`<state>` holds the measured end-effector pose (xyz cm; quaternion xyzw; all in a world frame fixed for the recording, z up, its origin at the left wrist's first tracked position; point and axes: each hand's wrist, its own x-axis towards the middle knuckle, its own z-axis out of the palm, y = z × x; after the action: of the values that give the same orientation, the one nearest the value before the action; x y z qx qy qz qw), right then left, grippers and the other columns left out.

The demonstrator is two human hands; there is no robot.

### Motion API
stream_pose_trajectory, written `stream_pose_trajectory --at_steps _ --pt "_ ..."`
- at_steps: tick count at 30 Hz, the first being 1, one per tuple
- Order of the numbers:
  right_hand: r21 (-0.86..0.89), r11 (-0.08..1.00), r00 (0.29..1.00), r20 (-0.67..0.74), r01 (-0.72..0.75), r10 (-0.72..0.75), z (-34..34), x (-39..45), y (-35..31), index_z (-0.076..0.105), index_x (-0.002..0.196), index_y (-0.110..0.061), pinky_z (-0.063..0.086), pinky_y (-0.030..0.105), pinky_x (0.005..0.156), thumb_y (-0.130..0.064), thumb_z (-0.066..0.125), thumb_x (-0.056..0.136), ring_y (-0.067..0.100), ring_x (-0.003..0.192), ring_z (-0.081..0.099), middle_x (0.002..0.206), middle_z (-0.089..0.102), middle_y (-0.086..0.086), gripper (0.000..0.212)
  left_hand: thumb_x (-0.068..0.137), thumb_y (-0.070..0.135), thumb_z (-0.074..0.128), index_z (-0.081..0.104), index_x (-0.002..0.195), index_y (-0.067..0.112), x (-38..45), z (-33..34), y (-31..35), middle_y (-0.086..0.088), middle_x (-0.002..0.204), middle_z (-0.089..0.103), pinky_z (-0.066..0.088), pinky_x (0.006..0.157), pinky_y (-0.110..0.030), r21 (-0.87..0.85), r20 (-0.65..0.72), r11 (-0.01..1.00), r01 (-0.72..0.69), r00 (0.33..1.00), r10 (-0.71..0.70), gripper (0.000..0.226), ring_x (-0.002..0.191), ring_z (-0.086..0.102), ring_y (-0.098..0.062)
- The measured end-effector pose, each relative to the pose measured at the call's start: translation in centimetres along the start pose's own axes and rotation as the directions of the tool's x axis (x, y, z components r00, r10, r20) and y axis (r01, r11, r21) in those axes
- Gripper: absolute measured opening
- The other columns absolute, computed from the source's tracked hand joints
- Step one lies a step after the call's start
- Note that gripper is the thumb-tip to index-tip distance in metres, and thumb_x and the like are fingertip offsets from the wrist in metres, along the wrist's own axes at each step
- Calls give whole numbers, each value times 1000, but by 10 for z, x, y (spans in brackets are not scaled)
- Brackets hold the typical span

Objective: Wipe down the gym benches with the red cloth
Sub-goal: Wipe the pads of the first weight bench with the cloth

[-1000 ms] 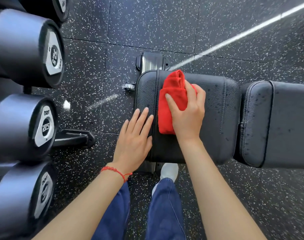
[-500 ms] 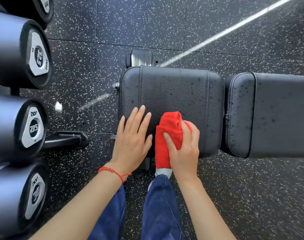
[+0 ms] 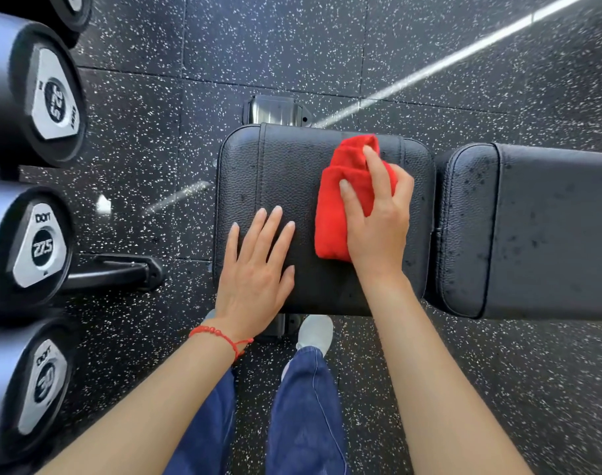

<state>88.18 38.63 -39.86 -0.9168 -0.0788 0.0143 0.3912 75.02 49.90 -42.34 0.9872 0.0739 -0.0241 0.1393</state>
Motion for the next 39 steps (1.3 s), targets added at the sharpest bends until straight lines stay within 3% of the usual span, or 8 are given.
stream_pose_trajectory --at_steps 3,9,15,25,31,35,39 --pt "14 999 998 -27 -52 52 -12 -31 10 52 126 -17 22 -1 92 -26 61 87 14 108 42 122 45 19 41 86 27 42 39 138 8 -1 1 -1 -15 148 33 15 110 -51 -1 7 1000 4 1000 -4 55 138 23 -29" --pt "-48 997 997 36 -61 63 -35 -100 31 49 123 -20 26 7 98 -31 56 85 11 110 41 118 46 19 39 88 26 42 39 138 7 1 3 4 -15 148 33 17 110 -53 -9 -32 999 32 999 -32 54 138 23 -30" --pt "-41 999 999 49 10 -8 -25 -54 30 55 120 -21 38 25 92 -31 59 85 21 106 49 118 47 16 36 88 29 42 38 138 7 12 8 16 -16 148 33 14 110 -55 2 -65 996 88 994 -88 55 137 23 -31" --pt "-9 999 999 16 40 -40 -14 33 20 57 122 -15 34 23 88 -27 61 85 28 103 54 115 49 20 39 89 30 40 38 140 6 23 18 29 -17 149 30 10 111 -51 33 -100 991 130 987 -126 56 138 20 -31" --pt "-2 1000 999 20 25 -25 -34 -10 39 56 122 -13 33 19 90 -27 62 86 20 105 47 117 49 20 39 90 30 39 38 140 6 23 21 29 -18 148 31 12 111 -50 55 -128 990 132 984 -124 56 138 22 -31" --pt "-26 999 999 44 23 -22 -56 -66 55 57 120 -13 24 3 94 -26 61 85 16 107 44 117 49 19 38 91 29 40 38 140 5 21 21 31 -19 148 31 13 111 -52 48 -139 991 123 983 -116 55 137 25 -33" --pt "-4 999 998 47 -37 38 -66 -86 59 58 119 -15 22 -1 93 -30 60 83 13 106 44 117 49 18 38 91 29 39 37 140 4 22 20 31 -20 148 31 12 111 -52 44 -145 995 91 986 -84 55 137 24 -34"
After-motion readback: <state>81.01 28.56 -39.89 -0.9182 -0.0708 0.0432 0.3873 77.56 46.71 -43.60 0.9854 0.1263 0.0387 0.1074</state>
